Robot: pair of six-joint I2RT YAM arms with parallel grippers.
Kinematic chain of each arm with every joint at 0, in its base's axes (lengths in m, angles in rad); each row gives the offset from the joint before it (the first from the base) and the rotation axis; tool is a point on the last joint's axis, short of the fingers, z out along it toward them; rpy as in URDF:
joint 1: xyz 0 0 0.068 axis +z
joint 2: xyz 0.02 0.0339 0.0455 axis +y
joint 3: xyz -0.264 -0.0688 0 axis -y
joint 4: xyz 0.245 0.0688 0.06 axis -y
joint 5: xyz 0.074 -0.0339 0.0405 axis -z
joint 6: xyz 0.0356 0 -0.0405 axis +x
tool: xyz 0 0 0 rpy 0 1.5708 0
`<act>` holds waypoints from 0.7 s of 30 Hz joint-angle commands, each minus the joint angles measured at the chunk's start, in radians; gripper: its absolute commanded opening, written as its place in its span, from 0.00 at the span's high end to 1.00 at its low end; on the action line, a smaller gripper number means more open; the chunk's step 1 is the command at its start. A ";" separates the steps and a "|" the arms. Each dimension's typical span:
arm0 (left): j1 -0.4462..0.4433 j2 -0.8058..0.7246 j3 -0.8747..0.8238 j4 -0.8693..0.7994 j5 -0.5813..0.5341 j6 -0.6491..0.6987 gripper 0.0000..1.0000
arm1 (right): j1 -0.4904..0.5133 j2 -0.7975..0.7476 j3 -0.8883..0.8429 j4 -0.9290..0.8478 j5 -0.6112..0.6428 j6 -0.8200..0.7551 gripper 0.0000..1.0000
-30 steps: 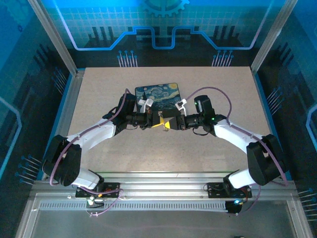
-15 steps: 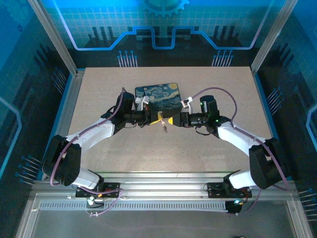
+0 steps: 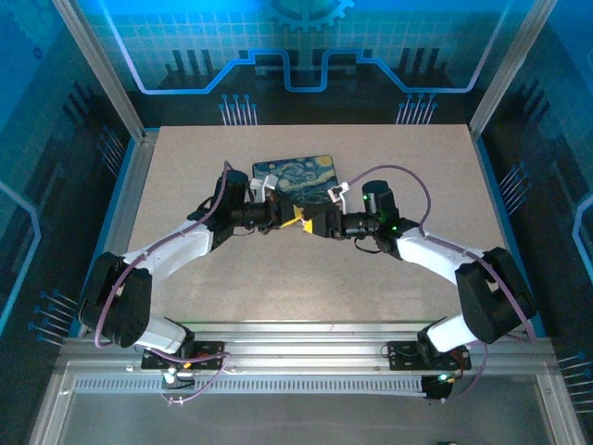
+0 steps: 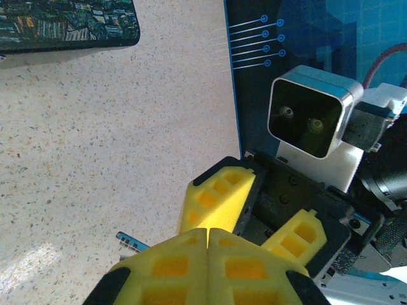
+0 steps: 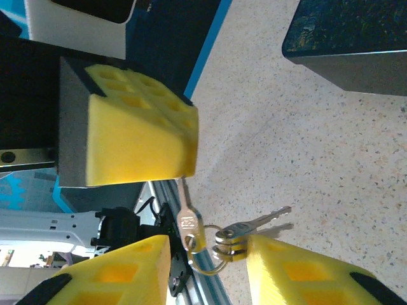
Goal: Unlock a padlock with a key
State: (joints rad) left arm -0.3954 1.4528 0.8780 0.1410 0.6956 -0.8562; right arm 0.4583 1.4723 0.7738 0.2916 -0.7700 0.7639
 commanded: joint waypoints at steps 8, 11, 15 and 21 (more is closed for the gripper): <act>0.008 -0.018 0.005 0.041 0.004 -0.021 1.00 | 0.021 0.022 0.027 0.088 -0.015 0.034 0.72; 0.006 -0.020 0.002 0.050 0.008 -0.027 1.00 | 0.025 0.025 0.024 0.097 -0.016 0.035 0.77; 0.006 -0.022 -0.004 0.062 0.009 -0.035 1.00 | 0.026 0.028 0.019 0.122 -0.028 0.051 0.81; 0.007 -0.026 -0.010 0.074 0.021 -0.043 1.00 | 0.025 0.026 0.019 0.133 -0.025 0.059 0.85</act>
State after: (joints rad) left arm -0.3950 1.4521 0.8780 0.1741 0.6960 -0.8898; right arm 0.4721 1.4872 0.7742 0.3840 -0.7784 0.8165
